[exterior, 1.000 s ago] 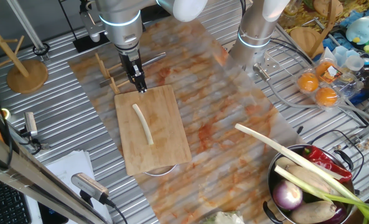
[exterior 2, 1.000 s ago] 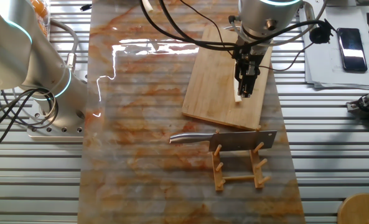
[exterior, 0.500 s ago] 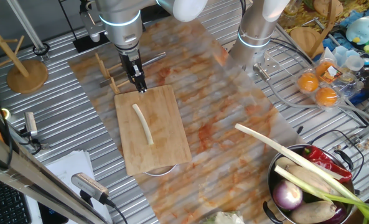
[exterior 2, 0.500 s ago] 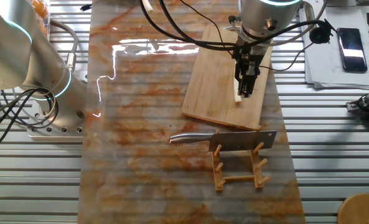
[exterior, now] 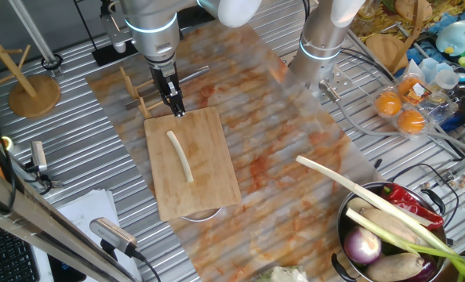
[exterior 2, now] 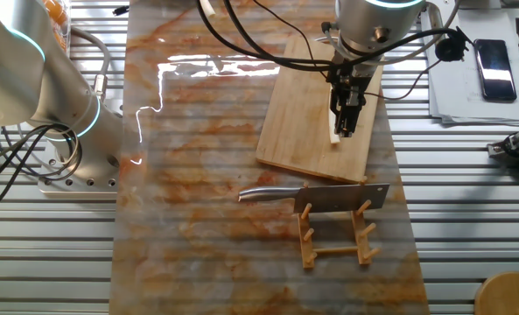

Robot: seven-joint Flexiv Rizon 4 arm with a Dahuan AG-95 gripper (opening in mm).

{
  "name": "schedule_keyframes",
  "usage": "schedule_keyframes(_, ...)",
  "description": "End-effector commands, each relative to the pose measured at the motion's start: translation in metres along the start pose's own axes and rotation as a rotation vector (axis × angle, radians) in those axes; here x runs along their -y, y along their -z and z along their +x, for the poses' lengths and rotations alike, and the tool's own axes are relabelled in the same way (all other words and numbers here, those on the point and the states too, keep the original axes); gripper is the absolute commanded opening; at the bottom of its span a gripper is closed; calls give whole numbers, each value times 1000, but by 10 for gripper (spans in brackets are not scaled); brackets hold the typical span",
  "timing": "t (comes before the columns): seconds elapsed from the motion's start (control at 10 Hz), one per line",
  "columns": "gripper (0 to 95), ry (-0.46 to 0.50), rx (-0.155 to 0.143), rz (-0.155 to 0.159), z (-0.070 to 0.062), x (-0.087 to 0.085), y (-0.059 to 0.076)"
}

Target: Chop the scallions

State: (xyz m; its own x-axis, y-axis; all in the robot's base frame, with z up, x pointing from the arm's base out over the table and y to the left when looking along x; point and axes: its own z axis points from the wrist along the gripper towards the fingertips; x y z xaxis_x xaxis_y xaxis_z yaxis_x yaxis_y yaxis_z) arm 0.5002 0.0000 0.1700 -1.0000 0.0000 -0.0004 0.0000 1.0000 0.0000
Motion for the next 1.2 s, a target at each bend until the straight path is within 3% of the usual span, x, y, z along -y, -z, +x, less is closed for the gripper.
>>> schedule_keyframes(0.1, 0, 79, 5, 134, 0, 0, -1)
schedule_keyframes(0.7, 0, 96, 1, 150, -5, 7, -12)
schedule_keyframes(1.0, 0, 167, -19, 165, -13, 38, -24)
schedule_keyframes(1.2, 0, 176, -21, 212, -20, 55, -30)
